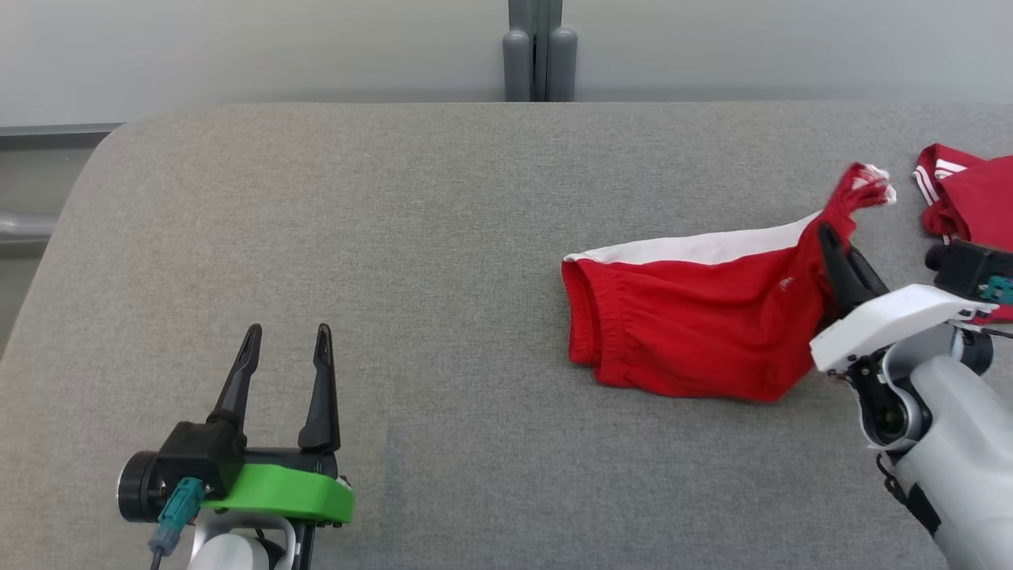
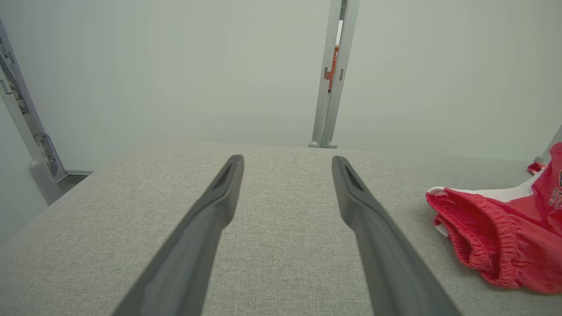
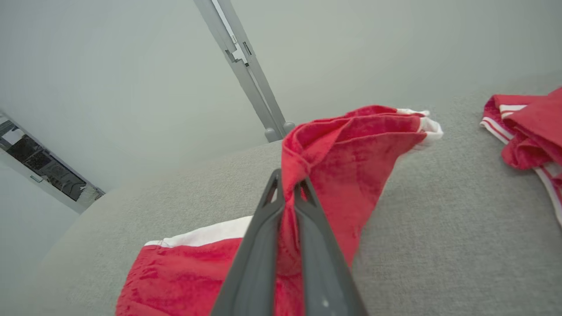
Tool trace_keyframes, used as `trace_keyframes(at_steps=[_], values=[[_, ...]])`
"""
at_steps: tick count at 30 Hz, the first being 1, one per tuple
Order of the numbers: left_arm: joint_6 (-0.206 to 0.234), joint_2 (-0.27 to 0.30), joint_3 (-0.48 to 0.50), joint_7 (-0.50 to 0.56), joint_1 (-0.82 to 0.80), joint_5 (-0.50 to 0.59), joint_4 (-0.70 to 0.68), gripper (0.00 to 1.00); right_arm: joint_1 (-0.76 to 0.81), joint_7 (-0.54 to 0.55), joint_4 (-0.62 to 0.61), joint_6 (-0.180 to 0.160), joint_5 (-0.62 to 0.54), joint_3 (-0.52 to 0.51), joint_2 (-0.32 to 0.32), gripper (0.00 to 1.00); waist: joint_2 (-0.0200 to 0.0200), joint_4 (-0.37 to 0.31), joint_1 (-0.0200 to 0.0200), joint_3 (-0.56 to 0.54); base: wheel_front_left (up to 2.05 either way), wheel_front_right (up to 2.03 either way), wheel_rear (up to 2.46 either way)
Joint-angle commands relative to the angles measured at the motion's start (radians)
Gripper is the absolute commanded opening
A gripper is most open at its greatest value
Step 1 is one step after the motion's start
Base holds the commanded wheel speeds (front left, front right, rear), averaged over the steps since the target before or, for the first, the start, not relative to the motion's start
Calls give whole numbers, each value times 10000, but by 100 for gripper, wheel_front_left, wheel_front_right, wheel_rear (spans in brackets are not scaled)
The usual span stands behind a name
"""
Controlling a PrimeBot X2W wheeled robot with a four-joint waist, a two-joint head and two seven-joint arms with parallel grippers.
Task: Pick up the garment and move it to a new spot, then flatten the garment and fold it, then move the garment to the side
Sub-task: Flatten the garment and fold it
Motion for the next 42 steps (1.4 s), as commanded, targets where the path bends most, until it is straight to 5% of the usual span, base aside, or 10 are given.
trace_keyframes(at_steps=[1, 11, 20, 21, 35, 36, 37, 38, 39, 42], values=[[-18, 30, 16, -29, 117, -16, -42, 100, -96, -27, -215, -10, -142, 161, 105, 0, -1, 119, 0, -33, 0, 0, 0], [91, 28, -141, -31, 281, -180, -116, 100, 319, -27, -1545, -7, -1045, 2093, 280, 0, -1, 723, 0, 42, 0, 0, 0], [184, 28, -249, -31, 292, -251, -112, 100, 1066, -27, -1418, -7, -1155, 3340, 317, 0, -1, 1038, 0, 135, 0, 0, 0], [222, 28, -239, -29, 297, -251, -116, 100, 1139, -27, -1509, -7, -1155, 3295, 363, 100, -1, 1021, 0, 148, 0, 0, 0], [146, 28, -202, -29, 266, -67, -94, 100, 1699, -28, -2417, -7, -2042, -100, -38, 100, -1, 797, 0, 91, 0, 0, 0], [134, 28, -206, -29, 253, -71, -93, 100, 1745, -28, -2349, -7, -2115, -307, -27, 85, -1, 796, 0, 101, 0, 0, 0], [116, 28, -223, -31, 233, -48, -81, 100, 1782, -28, -2222, -7, -2226, -557, -30, 41, -1, 802, 0, 119, 0, 0, 0], [104, 28, -236, -29, 214, -30, -70, 100, 1782, -28, -2107, -7, -2305, -730, -20, 11, -1, 811, 0, 131, 0, 0, 0], [96, 28, -256, -29, 181, -36, -66, 100, 1742, -28, -1973, -7, -2409, -919, 2, 0, -1, 828, 0, 159, 0, 0, 0], [57, 28, -285, -29, 99, -11, -49, 100, 1667, -28, -1424, -7, -2656, -1123, 134, 0, -1, 874, 0, 227, 0, 0, 0]])
